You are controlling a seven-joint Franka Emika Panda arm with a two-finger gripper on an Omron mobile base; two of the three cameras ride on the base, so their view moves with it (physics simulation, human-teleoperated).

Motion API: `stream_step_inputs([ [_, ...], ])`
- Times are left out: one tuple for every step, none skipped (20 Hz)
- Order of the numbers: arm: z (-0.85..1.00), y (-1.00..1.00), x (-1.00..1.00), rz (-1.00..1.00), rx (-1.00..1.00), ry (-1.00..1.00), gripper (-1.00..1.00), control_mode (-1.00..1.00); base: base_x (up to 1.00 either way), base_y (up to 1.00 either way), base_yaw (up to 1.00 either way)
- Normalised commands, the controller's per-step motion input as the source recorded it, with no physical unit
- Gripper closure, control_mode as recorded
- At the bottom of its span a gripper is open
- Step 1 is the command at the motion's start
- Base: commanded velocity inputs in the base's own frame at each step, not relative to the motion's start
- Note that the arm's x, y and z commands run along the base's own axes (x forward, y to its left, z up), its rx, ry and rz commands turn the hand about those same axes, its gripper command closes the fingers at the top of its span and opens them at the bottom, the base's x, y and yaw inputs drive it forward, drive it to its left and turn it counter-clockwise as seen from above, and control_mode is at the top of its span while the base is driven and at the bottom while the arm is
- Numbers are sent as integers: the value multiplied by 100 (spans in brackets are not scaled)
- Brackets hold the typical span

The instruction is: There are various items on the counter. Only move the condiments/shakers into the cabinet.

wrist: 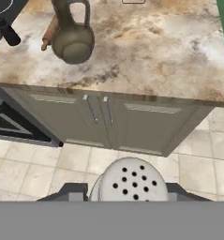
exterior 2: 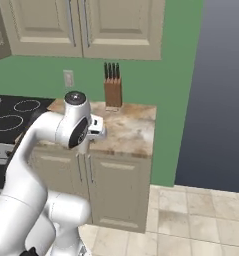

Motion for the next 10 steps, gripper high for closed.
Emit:
stream_step_inputs([
  [0, 0, 0, 0, 0, 0, 100, 100, -78, 100, 0],
  [0, 0, 0, 0, 0, 0, 100, 100, -57, 100, 0],
  [0, 0, 0, 0, 0, 0, 100, 100, -39, 100, 0],
  [0, 0, 0, 0, 0, 0, 100, 100, -29, 100, 0],
  [0, 0, 0, 0, 0, 0, 100, 100, -14, 100, 0],
  [0, 0, 0, 0, 0, 0, 100, 100, -7, 100, 0],
  [0, 0, 0, 0, 0, 0, 100, 100, 0, 100, 0],
  [0, 0, 0, 0, 0, 0, 100, 100, 0, 100, 0],
  [0, 0, 0, 0, 0, 0, 100, 100, 0, 100, 0],
  [0, 0, 0, 0, 0, 0, 100, 100, 0, 100, 0],
])
